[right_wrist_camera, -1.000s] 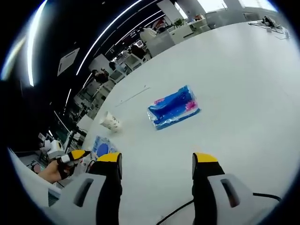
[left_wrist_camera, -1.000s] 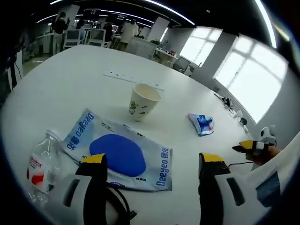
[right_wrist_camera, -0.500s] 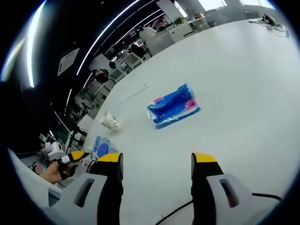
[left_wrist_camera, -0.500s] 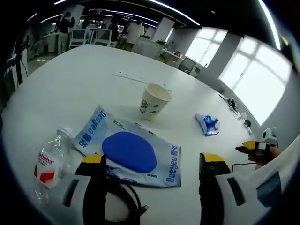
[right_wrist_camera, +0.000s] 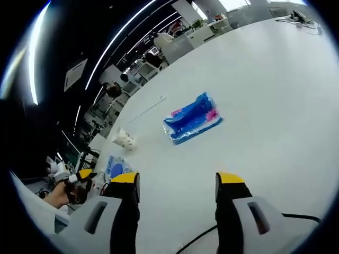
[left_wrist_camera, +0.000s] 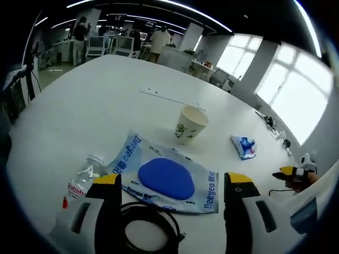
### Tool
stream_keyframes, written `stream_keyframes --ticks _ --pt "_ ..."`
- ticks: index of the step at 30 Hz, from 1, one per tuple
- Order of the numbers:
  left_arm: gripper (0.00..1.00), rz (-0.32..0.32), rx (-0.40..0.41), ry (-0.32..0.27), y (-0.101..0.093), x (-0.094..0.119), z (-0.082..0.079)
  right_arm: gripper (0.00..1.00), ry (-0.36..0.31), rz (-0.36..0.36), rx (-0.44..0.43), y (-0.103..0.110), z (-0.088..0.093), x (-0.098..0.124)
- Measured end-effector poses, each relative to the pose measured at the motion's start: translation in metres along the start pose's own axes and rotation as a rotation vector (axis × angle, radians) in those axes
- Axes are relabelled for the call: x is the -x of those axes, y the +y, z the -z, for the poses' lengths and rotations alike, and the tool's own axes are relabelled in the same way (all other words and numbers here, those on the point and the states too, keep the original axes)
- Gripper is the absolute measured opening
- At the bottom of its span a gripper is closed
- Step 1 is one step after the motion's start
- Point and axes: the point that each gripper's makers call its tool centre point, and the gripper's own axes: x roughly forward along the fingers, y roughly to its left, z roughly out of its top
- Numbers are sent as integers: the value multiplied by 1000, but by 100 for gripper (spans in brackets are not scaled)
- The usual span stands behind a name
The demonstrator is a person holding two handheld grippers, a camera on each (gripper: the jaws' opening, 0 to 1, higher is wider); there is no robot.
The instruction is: Arrange the tabletop items into an orderly group along one side of the table until the central work area is clear of visible clutter.
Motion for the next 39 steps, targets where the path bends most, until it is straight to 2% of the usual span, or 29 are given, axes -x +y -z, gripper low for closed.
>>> stream_keyframes --ticks 3,6,12,19,25,31,35,39 --pt "81 -23 -13 -2 8 2 -4 56 6 -4 1 1 2 0" --pt "80 -64 -89 33 24 2 -6 56 7 -6 -2 1 2 1" --pt "79 -101 -89 43 44 1 -17 55 13 0 3 -2 3 3" --pt "72 -179 -101 117 73 -6 -12 54 13 7 -7 -3 5 4" --pt "68 -196 -52 142 82 -10 -10 51 18 10 -27 -3 10 6" --pt "62 -215 -37 201 91 -16 1 48 33 31 -29 -6 15 6" --pt "60 -207 -23 243 95 -19 8 47 33 34 -48 -7 14 4" --pt "60 -200 -14 260 98 -23 11 46 26 36 -54 -2 11 1"
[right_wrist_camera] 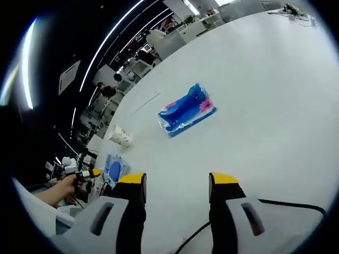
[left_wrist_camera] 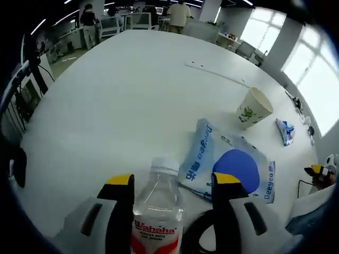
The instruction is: Arrange the tabletop items into an orderly group along one side of the table until the central work area is clear of visible clutter.
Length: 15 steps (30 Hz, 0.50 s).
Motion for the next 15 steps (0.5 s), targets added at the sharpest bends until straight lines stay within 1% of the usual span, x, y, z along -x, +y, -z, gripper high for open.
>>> stream_keyframes --ticks 4,7,8,9,10,11,15 --pt "60 2 -12 26 3 -3 5 45 15 9 9 2 3 -3" --pt "59 5 -47 63 3 -6 13 45 17 12 1 5 7 -4" --pt "57 10 -61 78 3 -6 16 45 18 13 -1 5 8 -5" --pt "55 -11 -94 81 6 -4 16 44 21 17 -5 5 11 -6" --pt "52 -18 -117 81 9 -5 14 44 24 20 -9 5 12 -7" --pt "49 -25 -128 90 11 -5 14 44 27 23 -16 5 15 -9" --pt "46 -28 -130 97 13 -6 12 44 31 22 -24 9 17 -12"
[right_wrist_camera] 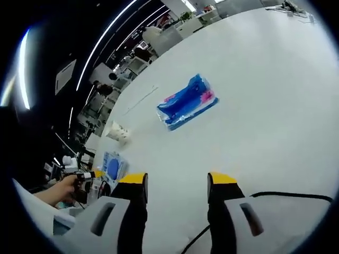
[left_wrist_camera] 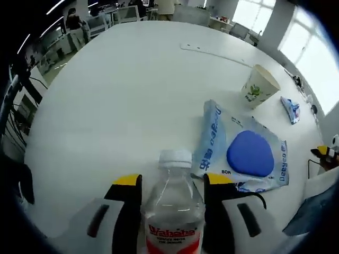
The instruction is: Arrange the tabletop items into an orderly group along one side of the table until the central work area is clear of visible clutter.
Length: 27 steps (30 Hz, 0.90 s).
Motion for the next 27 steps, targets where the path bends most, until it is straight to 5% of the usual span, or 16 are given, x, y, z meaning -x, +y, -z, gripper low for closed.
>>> stream_keyframes --ticks 7,11,17,27 --pt "42 -3 -33 7 0 -1 -1 43 -3 -5 -19 0 1 -5" --pt "31 61 37 -8 -6 0 -6 43 -1 -4 -27 -4 3 -5" --pt "26 63 24 12 -7 4 0 42 -15 11 -49 -16 0 1" --pt "20 117 18 -51 -14 24 -6 41 -22 17 -81 -23 0 3"
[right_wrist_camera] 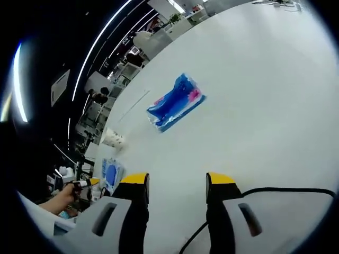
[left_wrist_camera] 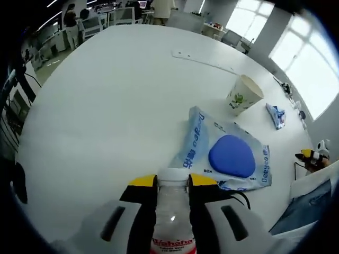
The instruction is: Arrange the tabletop items into an orderly group along one side of the table until the central work area is clear of visible clutter.
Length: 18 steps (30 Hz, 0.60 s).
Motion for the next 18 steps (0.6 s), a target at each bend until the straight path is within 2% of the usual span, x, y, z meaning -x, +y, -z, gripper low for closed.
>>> stream_keyframes --ticks 2,9,14,18 --pt "19 -2 -6 -17 -1 6 -3 41 4 -1 -1 1 2 0" --pt "18 -12 5 -129 1 32 -13 41 14 -6 -6 3 6 -3" --pt "18 -7 18 -199 3 53 -11 41 15 -7 -5 2 7 -4" --pt "18 -3 -3 -234 1 66 -10 41 15 -7 -4 2 7 -3"
